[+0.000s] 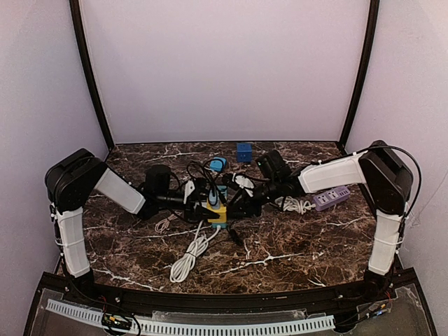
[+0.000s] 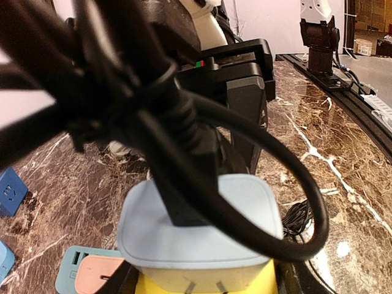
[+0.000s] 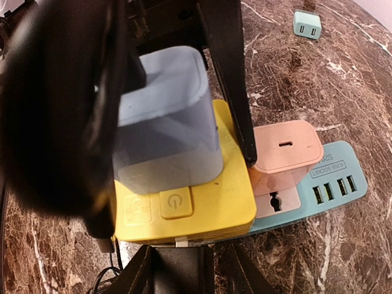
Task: Insert the plug
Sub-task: Insert the plug into the socket.
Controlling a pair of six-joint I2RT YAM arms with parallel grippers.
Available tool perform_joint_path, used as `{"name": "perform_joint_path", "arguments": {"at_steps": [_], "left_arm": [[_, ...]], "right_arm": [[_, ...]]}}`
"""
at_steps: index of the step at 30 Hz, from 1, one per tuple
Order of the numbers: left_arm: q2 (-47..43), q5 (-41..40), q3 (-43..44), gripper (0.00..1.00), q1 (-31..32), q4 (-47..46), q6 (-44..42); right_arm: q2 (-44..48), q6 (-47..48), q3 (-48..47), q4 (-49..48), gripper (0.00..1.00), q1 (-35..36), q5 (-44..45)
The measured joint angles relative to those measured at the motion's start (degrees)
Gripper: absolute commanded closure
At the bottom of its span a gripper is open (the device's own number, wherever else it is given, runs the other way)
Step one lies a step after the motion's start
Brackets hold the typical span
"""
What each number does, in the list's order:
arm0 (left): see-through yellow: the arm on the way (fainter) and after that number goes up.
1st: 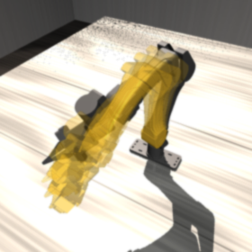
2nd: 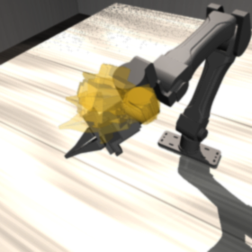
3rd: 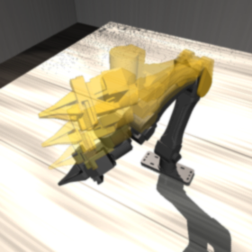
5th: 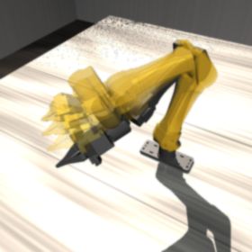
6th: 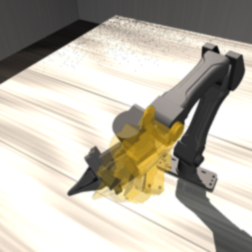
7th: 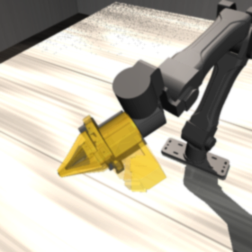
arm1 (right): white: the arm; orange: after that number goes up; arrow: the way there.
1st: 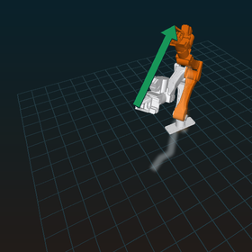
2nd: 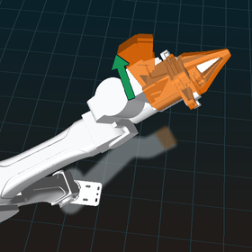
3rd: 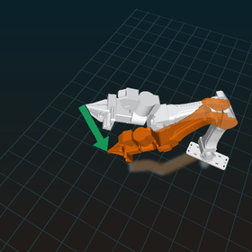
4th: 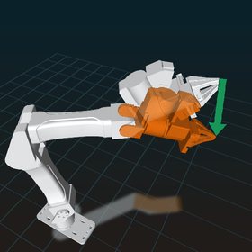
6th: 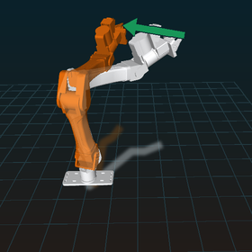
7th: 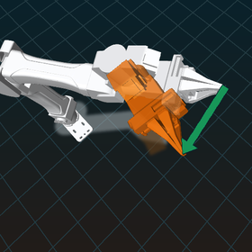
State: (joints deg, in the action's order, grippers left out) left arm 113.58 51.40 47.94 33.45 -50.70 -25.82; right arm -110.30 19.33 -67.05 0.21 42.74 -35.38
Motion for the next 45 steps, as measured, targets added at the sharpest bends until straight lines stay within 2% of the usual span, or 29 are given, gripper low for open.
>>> {"name": "perform_joint_path", "arguments": {"at_steps": [3, 6, 8, 10, 12, 17, 22, 30, 33, 37, 45], "left_arm": [[-0.04, 0.07, -0.02, 0.99, 0.0, 0.13, -0.31], [-0.11, 0.15, -0.02, 0.99, 0.04, 0.22, -0.7], [-0.13, 0.28, -0.02, 0.99, 0.35, 0.48, -0.79], [-0.15, 0.48, -0.02, 0.99, 0.87, 0.68, -0.87], [-0.15, 0.44, 0.02, 0.99, 1.95, 0.74, -0.87], [-0.15, 1.05, 0.02, 0.99, 4.11, 1.14, -1.01], [-0.15, 1.2, 0.52, 0.99, 4.22, 2.36, -1.09], [-0.15, 1.99, 1.57, 0.99, 4.22, 4.79, -2.4], [-0.15, 2.21, 1.99, 0.99, 4.2, 5.75, -2.71], [-0.15, 2.58, 2.64, 0.99, 4.15, 7.15, -3.28], [-0.15, 2.82, 3.34, 0.99, 4.15, 8.7, -3.74]], "right_arm": [[0.07, -0.22, 0.24, -0.26, 0.56, -0.07, 0.0], [0.39, -0.26, 0.9, -1.16, 0.5, -0.17, 0.04], [1.46, -0.09, 1.88, -2.01, 0.42, -0.37, -0.15], [3.32, -0.09, 2.97, -2.49, 0.3, -0.68, -0.79], [5.16, -0.35, 3.74, -4.81, 0.25, -0.79, -1.86], [9.84, -0.74, 7.82, -12.52, 0.24, -1.46, -3.82], [10.34, -1.46, 13.14, -17.11, 0.25, -1.9, -4.7], [15.78, -5.31, 30.03, -27.69, 0.27, -1.95, -3.37], [15.63, -6.8, 33.2, -33.0, 0.3, -1.92, -2.19], [11.72, -7.82, 33.57, -38.07, 0.4, -1.92, -1.03], [7.13, -9.46, 33.18, -42.97, 0.8, -1.92, -1.38]]}}
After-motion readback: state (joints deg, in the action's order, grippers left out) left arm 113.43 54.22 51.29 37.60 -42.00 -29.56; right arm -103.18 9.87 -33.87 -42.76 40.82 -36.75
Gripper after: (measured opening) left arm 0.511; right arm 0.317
